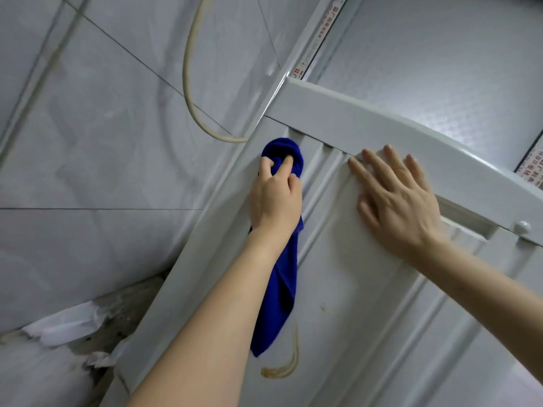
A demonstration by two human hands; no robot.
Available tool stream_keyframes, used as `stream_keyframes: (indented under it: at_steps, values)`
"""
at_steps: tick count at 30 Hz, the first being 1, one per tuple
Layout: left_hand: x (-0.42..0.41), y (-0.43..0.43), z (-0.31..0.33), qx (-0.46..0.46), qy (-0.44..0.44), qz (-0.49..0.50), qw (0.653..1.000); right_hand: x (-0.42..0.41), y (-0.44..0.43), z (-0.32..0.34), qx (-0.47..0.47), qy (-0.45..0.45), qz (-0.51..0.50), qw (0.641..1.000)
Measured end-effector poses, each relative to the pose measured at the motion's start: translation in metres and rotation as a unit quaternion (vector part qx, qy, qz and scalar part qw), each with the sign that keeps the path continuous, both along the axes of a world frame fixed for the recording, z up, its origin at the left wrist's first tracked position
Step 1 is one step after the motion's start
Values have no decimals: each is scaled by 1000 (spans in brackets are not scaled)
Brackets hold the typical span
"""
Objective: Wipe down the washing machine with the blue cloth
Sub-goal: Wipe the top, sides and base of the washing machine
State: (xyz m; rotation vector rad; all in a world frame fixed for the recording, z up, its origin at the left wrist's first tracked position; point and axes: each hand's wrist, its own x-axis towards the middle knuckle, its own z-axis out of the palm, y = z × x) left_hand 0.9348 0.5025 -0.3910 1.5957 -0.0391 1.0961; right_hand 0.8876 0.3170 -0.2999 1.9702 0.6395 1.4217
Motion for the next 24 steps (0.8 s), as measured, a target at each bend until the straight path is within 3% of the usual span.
stream_keyframes:
  at_steps: [4, 9, 12, 18, 24]
  values:
    - [10, 7, -15, 22, -25, 28, 999, 3, -1, -1, -14, -2, 8, 1000]
    - [6, -3, -119, -31, 45, 87, 995, 3, 0, -1, -8, 1, 12, 1000]
    - [-1, -5, -146, -51, 71, 75, 993, 3, 0, -1, -5, 4, 21, 1000]
    - [-4, -2, -102, -53, 55, 56, 995, 3, 1, -3, 2, 2, 27, 1000]
    - [-7, -14, -24, 17, -39, 12, 999, 1, 2, -3, -3, 10, 17, 1000]
